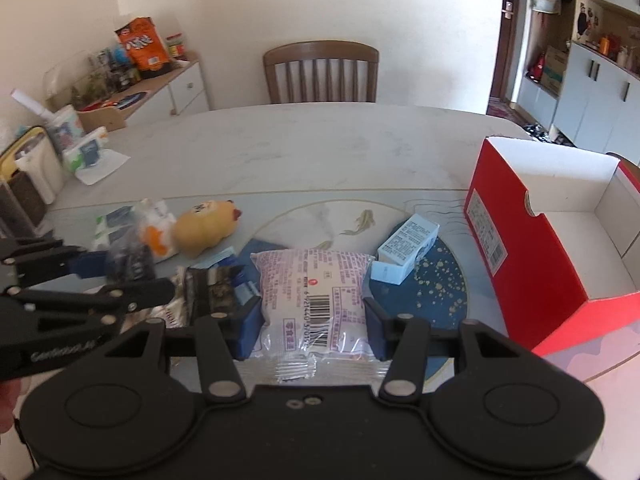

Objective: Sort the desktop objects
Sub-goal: 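Carry the seaweed bag with the left tool while the right tool carries the bread bag into the red box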

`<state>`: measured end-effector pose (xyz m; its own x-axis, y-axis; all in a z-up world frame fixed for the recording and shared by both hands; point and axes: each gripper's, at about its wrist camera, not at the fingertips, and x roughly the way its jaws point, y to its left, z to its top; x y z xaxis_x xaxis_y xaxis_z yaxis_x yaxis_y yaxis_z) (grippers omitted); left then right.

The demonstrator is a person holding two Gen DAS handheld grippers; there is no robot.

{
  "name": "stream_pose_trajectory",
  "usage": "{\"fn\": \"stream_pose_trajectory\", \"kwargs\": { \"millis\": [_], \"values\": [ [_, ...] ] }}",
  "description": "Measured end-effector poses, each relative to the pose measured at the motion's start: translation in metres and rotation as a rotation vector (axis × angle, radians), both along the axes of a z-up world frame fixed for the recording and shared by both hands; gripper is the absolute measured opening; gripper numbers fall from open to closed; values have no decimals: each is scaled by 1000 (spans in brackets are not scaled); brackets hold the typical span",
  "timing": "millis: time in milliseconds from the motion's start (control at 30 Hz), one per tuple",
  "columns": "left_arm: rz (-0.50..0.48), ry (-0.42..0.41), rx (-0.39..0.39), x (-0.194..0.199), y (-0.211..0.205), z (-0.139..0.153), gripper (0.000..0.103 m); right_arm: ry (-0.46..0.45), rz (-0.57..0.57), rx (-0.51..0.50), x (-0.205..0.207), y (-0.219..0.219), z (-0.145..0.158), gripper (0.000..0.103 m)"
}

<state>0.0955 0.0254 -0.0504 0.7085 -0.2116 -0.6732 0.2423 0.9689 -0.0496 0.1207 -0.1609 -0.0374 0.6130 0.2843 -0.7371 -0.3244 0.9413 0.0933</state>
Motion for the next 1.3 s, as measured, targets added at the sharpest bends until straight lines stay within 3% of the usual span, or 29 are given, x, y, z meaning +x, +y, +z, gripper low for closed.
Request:
{"fn": "stream_pose_trajectory", "kwargs": {
  "millis": [633,933,1300],
  "values": [
    [79,-1,-33,9,-89,42,42,-38,154,91,10,-97,57,51],
    [19,-41,-20,35,-147,63,42,-81,122,130,29,-153,72,52],
    [-130,-69,12,80,-227,74,42,-96,17,113,58,-211,66,51]
  ]
}}
